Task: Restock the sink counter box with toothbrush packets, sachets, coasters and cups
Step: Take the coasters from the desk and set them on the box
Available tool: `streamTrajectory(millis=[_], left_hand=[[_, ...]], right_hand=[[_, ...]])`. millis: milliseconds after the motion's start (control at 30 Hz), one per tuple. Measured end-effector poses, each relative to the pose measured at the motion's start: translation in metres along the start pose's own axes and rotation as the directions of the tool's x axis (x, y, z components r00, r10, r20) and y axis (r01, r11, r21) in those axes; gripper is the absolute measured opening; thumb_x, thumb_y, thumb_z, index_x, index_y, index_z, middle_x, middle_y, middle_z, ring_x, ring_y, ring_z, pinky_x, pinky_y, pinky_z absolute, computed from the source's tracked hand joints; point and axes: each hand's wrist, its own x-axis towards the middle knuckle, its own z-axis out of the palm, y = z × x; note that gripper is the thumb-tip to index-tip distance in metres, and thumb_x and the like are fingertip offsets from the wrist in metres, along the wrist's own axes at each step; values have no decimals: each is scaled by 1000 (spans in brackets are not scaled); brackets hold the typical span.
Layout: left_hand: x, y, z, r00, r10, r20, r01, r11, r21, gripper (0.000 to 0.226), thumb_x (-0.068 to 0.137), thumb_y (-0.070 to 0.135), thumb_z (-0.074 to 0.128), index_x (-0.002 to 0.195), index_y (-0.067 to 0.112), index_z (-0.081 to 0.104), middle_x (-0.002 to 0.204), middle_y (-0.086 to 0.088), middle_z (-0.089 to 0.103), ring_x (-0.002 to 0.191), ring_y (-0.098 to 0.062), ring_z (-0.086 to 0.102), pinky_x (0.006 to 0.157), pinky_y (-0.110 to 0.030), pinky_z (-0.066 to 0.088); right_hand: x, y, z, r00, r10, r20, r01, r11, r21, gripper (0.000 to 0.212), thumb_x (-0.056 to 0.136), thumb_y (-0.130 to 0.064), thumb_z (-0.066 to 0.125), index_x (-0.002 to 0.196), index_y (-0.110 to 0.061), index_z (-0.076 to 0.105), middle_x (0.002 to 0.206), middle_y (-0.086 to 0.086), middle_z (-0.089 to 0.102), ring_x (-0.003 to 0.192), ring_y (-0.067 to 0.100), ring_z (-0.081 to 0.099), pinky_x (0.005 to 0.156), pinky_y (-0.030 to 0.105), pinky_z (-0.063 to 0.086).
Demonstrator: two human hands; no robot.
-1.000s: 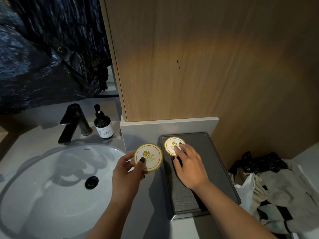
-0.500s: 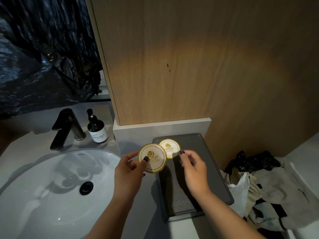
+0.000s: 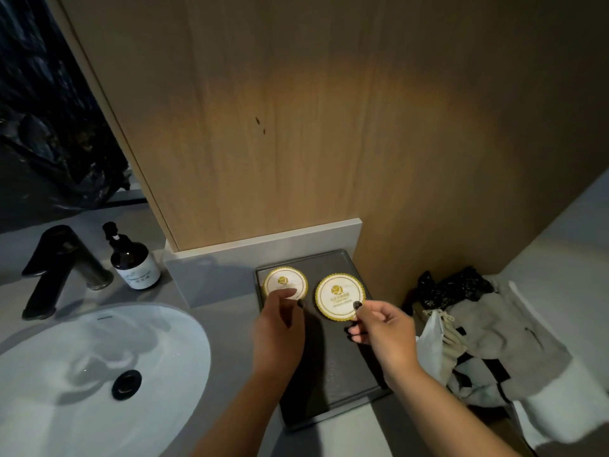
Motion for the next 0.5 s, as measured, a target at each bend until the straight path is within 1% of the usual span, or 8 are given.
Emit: streamTrajectory(millis=[100, 200, 300, 333, 367, 400, 467, 500], left_hand=[[-1, -10, 6, 975, 223, -22, -218, 965, 144, 22, 89, 4, 58, 109, 13, 62, 110, -4, 62, 99, -21, 59, 86, -26, 46], [1, -18, 11, 888, 460, 2, -441, 850, 289, 26, 87, 11, 54, 113, 10, 60, 123, -10, 57, 114, -24, 50, 97, -32, 41], [2, -19, 15, 849, 516, 109, -510, 750, 422, 33, 88, 24, 46, 116, 13, 59, 132, -12, 54, 124, -28, 44, 102, -42, 39], [2, -18, 16, 853, 504, 133, -503, 728, 465, 36, 89, 27, 44, 117, 13, 60, 134, -12, 54, 127, -29, 43, 103, -44, 39], [2, -17, 16, 861, 488, 147, -490, 713, 502, 39, 89, 29, 42, 118, 13, 62, 135, -12, 55, 128, -28, 42, 104, -45, 38], [2, -17, 16, 869, 471, 152, -474, 705, 527, 41, 89, 31, 41, 119, 13, 63, 135, -11, 55, 129, -27, 41, 106, -44, 36], [3, -18, 15, 888, 438, 142, -439, 710, 551, 43, 89, 32, 40, 119, 12, 63, 135, -10, 56, 131, -23, 38, 108, -39, 28], [3, -18, 14, 897, 419, 138, -419, 712, 563, 44, 89, 32, 40, 120, 12, 63, 135, -10, 56, 131, -22, 39, 107, -37, 24]], right_hand=[[10, 1, -3, 998, -10, -65, 6, 998, -60, 3, 87, 4, 59, 86, 3, 62, 66, 18, 62, 45, 18, 64, 46, 26, 56], [14, 1, 0, 993, -41, -113, 23, 988, -152, 8, 87, 0, 62, 93, 1, 59, 67, 15, 64, 44, 22, 66, 46, 31, 57], [10, 0, -1, 976, -176, -131, 116, 922, -370, 21, 87, -13, 66, 103, -6, 54, 74, 8, 63, 51, 24, 66, 46, 25, 51], [6, 1, -2, 956, -272, -106, 191, 858, -477, 22, 87, -15, 65, 105, -8, 54, 81, 5, 62, 62, 23, 66, 51, 24, 49], [0, 4, -3, 915, -402, -39, 301, 742, -598, 22, 87, -14, 65, 107, -11, 56, 89, 4, 59, 74, 20, 63, 61, 24, 47], [-6, 7, -3, 849, -524, 68, 414, 579, -703, 24, 86, -11, 65, 108, -13, 58, 97, 3, 56, 84, 18, 58, 70, 25, 45], [-11, 19, -3, 722, -618, 309, 550, 243, -799, 33, 80, -6, 66, 112, -14, 61, 109, 5, 55, 97, 19, 53, 81, 32, 46], [-9, 26, -3, 690, -606, 395, 578, 134, -805, 37, 77, -6, 67, 113, -13, 62, 114, 7, 57, 103, 22, 54, 85, 37, 48]])
